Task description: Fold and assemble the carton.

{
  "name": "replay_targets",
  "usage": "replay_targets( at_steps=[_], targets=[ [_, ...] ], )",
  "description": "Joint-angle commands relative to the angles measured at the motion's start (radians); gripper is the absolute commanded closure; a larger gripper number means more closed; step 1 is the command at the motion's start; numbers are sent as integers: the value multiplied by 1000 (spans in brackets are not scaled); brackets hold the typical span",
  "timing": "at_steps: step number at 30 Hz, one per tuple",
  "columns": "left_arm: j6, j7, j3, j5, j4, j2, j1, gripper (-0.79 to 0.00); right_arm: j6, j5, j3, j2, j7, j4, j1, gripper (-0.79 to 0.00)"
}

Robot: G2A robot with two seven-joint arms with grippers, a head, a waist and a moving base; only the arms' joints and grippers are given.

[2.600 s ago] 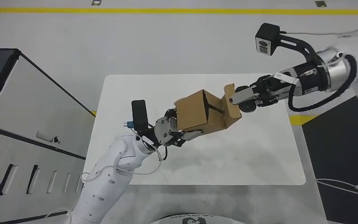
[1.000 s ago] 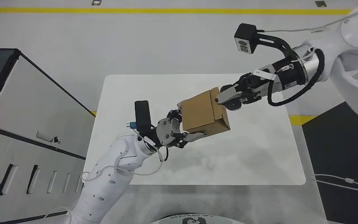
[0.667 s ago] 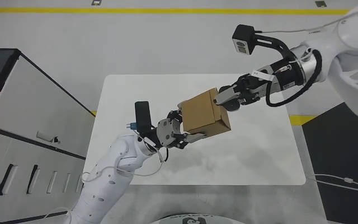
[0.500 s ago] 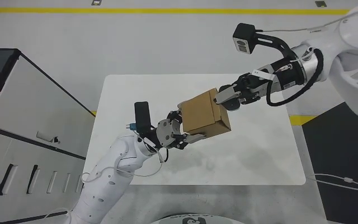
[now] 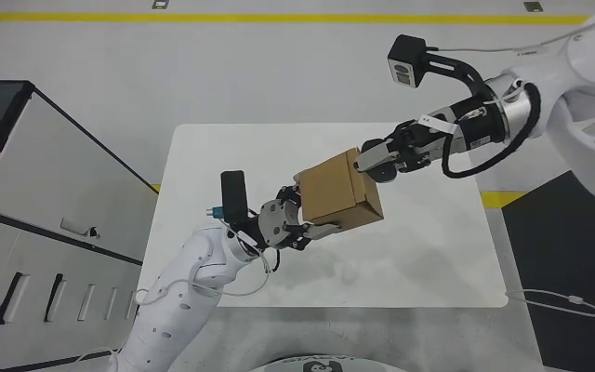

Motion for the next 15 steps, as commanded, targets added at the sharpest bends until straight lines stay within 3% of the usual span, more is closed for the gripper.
replay_targets(
  at_steps=[1, 15],
  targets=[
    [-2, -1, 0, -2, -1, 0, 1, 0, -5, 6, 6, 0, -3, -3, -6, 0],
    [-5, -1, 2, -10, -10, 2, 9, 0, -33, 20, 57, 2, -37, -27, -51, 0]
  ],
)
